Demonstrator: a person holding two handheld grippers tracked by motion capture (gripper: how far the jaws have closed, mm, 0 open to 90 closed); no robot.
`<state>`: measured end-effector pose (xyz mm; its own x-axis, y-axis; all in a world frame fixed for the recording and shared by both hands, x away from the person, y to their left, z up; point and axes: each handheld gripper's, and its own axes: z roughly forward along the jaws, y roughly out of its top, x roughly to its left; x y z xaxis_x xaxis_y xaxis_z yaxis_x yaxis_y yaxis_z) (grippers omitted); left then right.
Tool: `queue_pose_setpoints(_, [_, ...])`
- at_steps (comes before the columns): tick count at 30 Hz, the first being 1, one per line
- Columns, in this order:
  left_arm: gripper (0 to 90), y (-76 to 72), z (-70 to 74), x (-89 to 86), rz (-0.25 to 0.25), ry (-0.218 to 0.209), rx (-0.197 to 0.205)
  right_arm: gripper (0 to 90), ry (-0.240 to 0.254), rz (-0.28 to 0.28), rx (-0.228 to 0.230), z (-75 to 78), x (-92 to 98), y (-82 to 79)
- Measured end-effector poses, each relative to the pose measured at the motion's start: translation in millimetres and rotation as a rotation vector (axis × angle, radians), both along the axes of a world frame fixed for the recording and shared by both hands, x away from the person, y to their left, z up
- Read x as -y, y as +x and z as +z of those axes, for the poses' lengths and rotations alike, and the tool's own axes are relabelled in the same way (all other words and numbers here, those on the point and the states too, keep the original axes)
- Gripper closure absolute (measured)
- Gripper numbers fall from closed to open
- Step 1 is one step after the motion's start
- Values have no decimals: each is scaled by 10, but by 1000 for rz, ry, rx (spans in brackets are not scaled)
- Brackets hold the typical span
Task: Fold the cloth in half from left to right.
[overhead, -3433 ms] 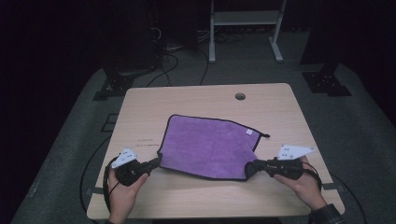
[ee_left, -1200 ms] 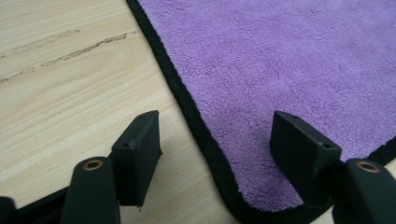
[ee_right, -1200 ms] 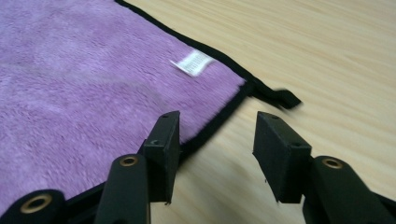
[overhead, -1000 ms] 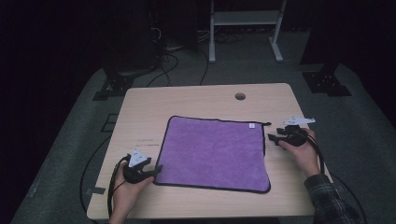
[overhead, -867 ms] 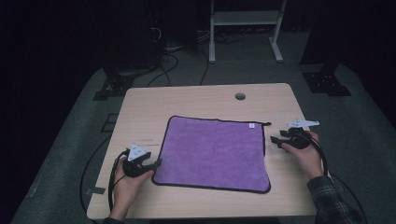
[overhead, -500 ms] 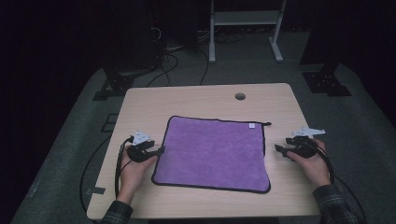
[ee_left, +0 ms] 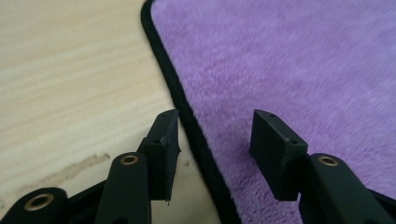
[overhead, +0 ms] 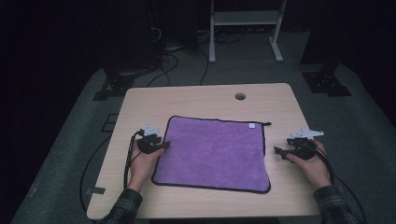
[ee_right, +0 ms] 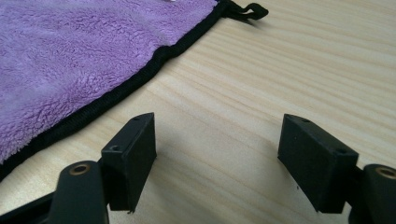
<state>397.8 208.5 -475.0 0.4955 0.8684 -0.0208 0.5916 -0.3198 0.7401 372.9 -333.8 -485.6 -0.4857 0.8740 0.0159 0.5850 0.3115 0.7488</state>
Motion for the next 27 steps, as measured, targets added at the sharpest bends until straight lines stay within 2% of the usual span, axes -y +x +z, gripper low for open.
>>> queue_pose_setpoints(6, [573,-39,-17,15,36,-25,13,265,0,-1,0,0,-1,-1])
queue_pose_setpoints(8, [629,-54,-19,17,54,-45,9,265,0,-1,1,0,-2,0])
queue_pose_setpoints(16, [845,-59,-14,43,47,-82,-21,245,-3,-4,1,-2,-13,11])
queue_pose_setpoints(19, [861,-61,-8,38,44,-87,-31,239,-2,-2,0,-3,-16,13])
queue_pose_setpoints(22, [863,-60,4,-4,45,-114,-51,219,-4,-1,-2,-3,-20,22])
queue_pose_setpoints(26, [863,-64,53,-78,52,-156,-47,203,-4,-4,-4,-4,-27,27])
queue_pose_setpoints(27, [863,-61,72,-100,46,-150,-53,199,-6,-3,-5,-4,-27,27])
